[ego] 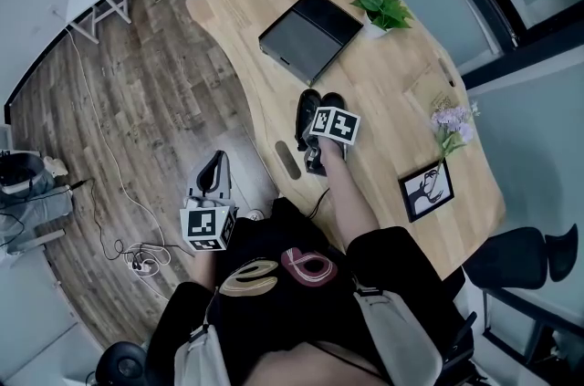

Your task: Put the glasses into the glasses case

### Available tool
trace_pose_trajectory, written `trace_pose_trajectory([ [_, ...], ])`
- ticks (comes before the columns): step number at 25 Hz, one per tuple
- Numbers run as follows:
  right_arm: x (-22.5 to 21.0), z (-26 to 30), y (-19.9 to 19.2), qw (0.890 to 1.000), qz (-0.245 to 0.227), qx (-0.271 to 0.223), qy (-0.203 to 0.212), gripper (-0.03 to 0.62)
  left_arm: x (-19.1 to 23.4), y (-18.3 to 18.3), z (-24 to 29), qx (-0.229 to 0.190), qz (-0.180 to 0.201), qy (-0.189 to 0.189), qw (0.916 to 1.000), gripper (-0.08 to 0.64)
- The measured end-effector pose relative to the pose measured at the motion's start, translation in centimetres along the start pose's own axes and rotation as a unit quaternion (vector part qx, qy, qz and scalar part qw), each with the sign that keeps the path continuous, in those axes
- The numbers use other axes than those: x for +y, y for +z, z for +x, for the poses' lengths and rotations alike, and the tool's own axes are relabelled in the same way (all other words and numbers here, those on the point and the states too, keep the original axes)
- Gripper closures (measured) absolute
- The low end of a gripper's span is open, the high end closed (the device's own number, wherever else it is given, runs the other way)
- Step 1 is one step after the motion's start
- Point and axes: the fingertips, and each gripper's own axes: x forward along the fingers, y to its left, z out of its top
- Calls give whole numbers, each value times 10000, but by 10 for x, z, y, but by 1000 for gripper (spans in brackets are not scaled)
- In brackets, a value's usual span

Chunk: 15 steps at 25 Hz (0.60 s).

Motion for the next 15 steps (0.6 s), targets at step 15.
trace_pose_trajectory([
  [15,1,8,-1,9998,85,67,150,567,-4,-2,5,31,139,-69,9999,534],
])
